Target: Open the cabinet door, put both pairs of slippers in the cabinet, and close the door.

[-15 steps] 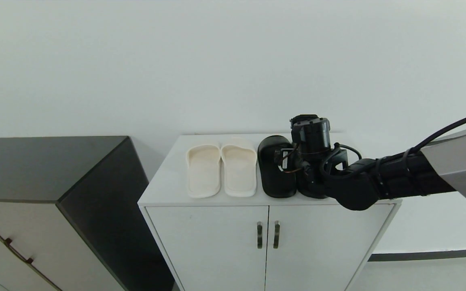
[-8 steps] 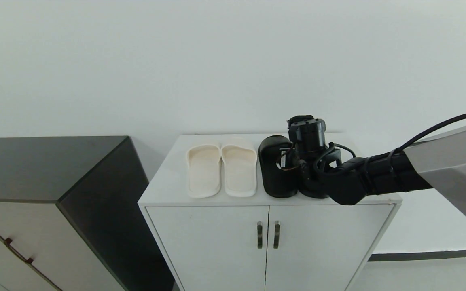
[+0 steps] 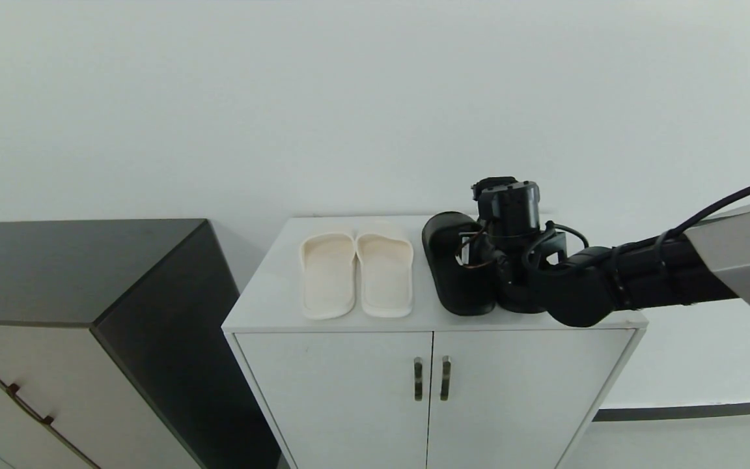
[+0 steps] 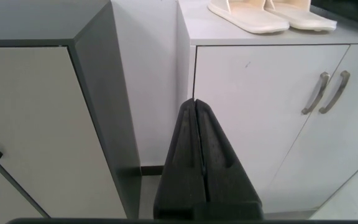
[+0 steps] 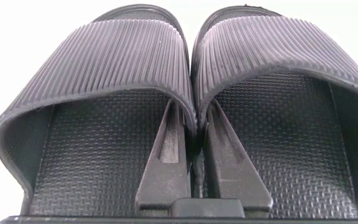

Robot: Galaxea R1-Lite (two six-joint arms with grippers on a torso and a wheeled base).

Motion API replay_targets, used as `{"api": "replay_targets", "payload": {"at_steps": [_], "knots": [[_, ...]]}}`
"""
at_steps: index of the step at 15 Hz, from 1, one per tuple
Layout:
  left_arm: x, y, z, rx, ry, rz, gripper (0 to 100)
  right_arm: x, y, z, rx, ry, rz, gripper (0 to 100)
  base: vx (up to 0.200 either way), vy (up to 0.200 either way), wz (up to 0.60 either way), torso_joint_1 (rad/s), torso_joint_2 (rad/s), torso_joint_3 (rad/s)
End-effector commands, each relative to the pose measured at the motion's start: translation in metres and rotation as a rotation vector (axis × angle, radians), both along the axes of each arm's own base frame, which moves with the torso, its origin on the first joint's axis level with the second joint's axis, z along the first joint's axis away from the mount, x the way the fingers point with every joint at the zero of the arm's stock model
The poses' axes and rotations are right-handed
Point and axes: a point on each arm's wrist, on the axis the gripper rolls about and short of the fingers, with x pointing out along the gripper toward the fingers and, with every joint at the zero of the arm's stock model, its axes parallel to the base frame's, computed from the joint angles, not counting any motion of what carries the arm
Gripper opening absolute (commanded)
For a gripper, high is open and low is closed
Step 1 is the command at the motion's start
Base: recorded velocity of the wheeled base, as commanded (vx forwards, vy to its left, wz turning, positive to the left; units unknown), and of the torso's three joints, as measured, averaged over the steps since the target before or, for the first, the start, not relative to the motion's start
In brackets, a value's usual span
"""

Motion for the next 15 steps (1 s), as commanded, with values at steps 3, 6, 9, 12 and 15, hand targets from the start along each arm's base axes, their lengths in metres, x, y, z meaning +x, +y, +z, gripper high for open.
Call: {"api": "replay_targets", "payload": {"at_steps": [3, 6, 9, 12, 15], "knots": [[0.000, 0.000, 0.000, 0.000, 0.000, -0.001, 0, -0.110, -0.030, 0.046, 0.026, -0.004, 0.257, 0, 0.000, 0.000, 0.00, 0.000, 0.00, 0.000], [0.000, 0.000, 0.000, 0.002, 0.000, -0.002, 0, -0.176, -0.057, 0.038, 0.041, 0.051, 0.507, 0, 0.000, 0.000, 0.00, 0.000, 0.00, 0.000], [0.000, 0.000, 0.000, 0.003, 0.000, -0.002, 0, -0.219, -0.080, 0.035, 0.079, 0.076, 0.750, 0, 0.000, 0.000, 0.00, 0.000, 0.00, 0.000], [0.000, 0.000, 0.000, 0.005, 0.000, -0.002, 0, -0.232, -0.092, 0.033, 0.075, 0.124, 0.821, 0, 0.000, 0.000, 0.00, 0.000, 0.00, 0.000], [0.000, 0.000, 0.000, 0.003, 0.000, -0.002, 0, -0.232, -0.093, 0.029, 0.052, 0.147, 0.826, 0, 0.000, 0.000, 0.00, 0.000, 0.00, 0.000]]}}
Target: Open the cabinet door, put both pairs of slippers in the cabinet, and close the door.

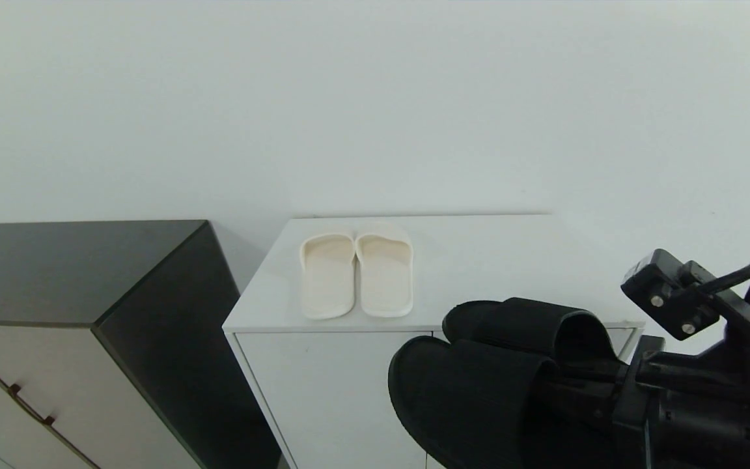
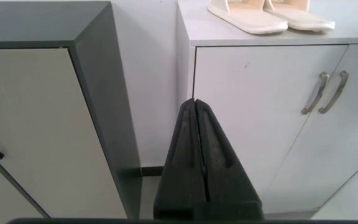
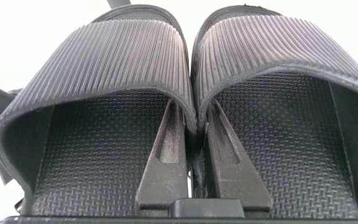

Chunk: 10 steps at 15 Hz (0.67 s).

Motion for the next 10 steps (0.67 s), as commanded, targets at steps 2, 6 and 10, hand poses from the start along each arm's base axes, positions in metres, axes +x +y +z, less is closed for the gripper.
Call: {"api": "replay_targets", "payload": {"at_steps": [2, 6, 10], "knots": [[0.0000, 0.0000, 0.0000, 0.000, 0.000, 0.000, 0, -0.0037, -0.0046, 0.0005, 0.007, -0.005, 0.001, 0, -0.200, 0.000, 0.00, 0.002, 0.00, 0.005], [0.0001, 0.0000, 0.0000, -0.002, 0.001, 0.000, 0, -0.0047, -0.0054, -0.0055, -0.007, 0.009, 0.013, 0, -0.200, 0.000, 0.00, 0.001, 0.00, 0.005], [0.0001, 0.0000, 0.0000, -0.003, 0.001, 0.000, 0, -0.0067, -0.0065, -0.0074, -0.003, 0.022, 0.047, 0, 0.000, 0.000, 0.00, 0.000, 0.00, 0.000]]}}
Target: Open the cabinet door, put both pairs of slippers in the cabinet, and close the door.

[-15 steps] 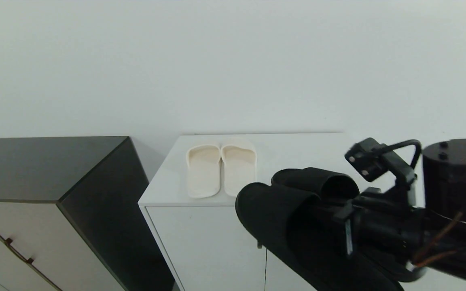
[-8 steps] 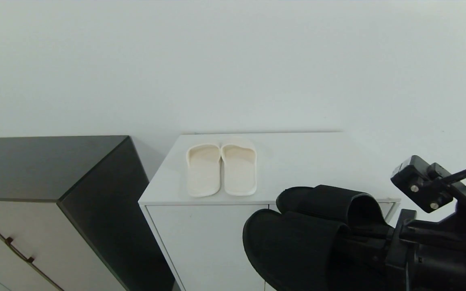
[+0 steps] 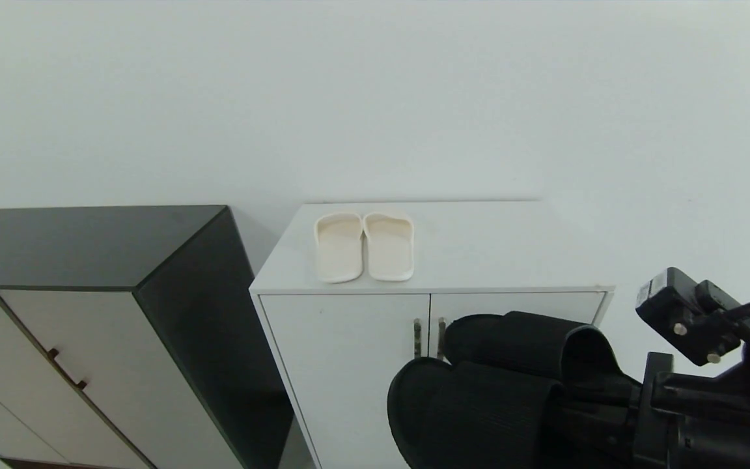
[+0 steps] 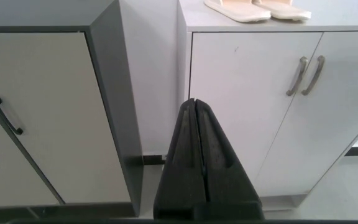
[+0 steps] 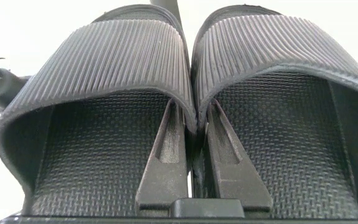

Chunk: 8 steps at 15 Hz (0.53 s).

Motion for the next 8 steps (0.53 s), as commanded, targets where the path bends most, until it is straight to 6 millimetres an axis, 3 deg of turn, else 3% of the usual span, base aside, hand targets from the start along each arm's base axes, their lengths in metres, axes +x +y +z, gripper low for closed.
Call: {"api": "replay_targets", "payload": {"at_steps": [1, 3, 8], "knots": [[0.0000, 0.0000, 0.0000, -0.001, -0.001, 0.000, 0, 0.0001, 0.0003, -0.0017, -0.009, 0.001, 0.002, 0, 0.000, 0.000, 0.00, 0.000, 0.00, 0.000], [0.0001, 0.0000, 0.0001, 0.001, 0.001, 0.000, 0, -0.0010, -0.0009, -0.0032, -0.025, -0.014, 0.012, 0, 0.000, 0.000, 0.00, 0.000, 0.00, 0.000], [0.0001, 0.0000, 0.0001, -0.001, 0.001, 0.000, 0, -0.0014, -0.0014, -0.0051, -0.032, -0.012, 0.014, 0, 0.000, -0.200, 0.00, 0.004, 0.01, 0.000]]}}
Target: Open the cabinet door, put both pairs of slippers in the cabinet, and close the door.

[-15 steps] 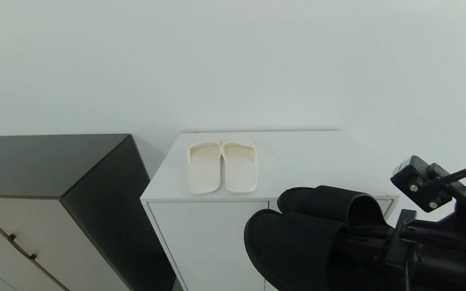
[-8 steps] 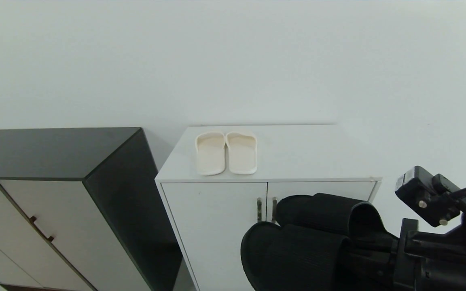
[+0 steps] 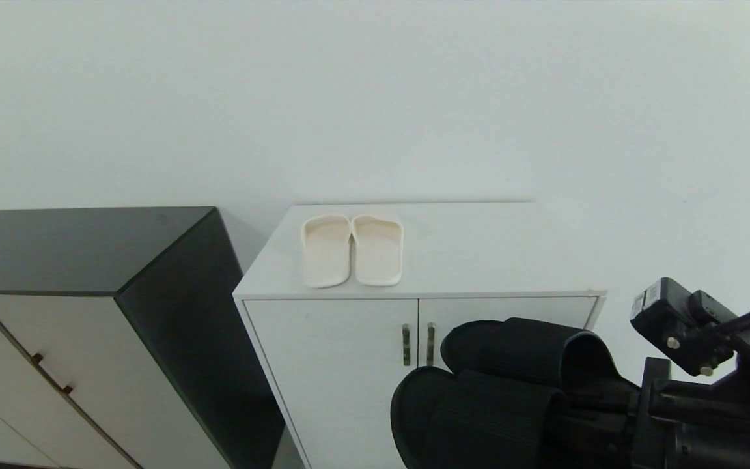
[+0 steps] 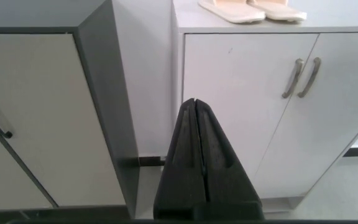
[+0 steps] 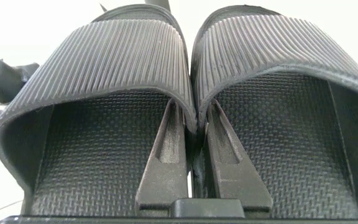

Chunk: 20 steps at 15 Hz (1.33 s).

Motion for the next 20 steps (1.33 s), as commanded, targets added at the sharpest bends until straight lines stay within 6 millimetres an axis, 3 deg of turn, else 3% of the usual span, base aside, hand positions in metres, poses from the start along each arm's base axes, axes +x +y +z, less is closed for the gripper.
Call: {"api": "replay_targets", "payload": {"at_steps": [1, 12, 19, 20], "knots": [[0.0001, 0.0000, 0.0001, -0.003, 0.001, -0.001, 0, 0.0002, 0.0004, -0.0006, -0.003, 0.001, 0.001, 0, 0.000, 0.000, 0.00, 0.000, 0.00, 0.000], [0.0001, 0.0000, 0.0001, -0.006, 0.001, -0.001, 0, -0.0003, 0.0001, -0.0069, -0.033, 0.003, 0.016, 0, 0.000, 0.000, 0.00, 0.000, 0.00, 0.000], [0.0000, 0.0001, 0.0000, 0.008, -0.001, 0.005, 0, -0.0007, -0.0003, -0.0098, -0.041, 0.009, 0.019, 0, 0.000, 0.000, 0.00, -0.192, 0.47, 0.272], [0.0001, 0.0001, 0.0001, 0.017, 0.001, 0.005, 100, -0.0005, -0.0001, -0.0100, -0.042, 0.010, 0.019, 0, 0.000, 0.000, 0.00, -0.193, 0.52, 0.310]]}}
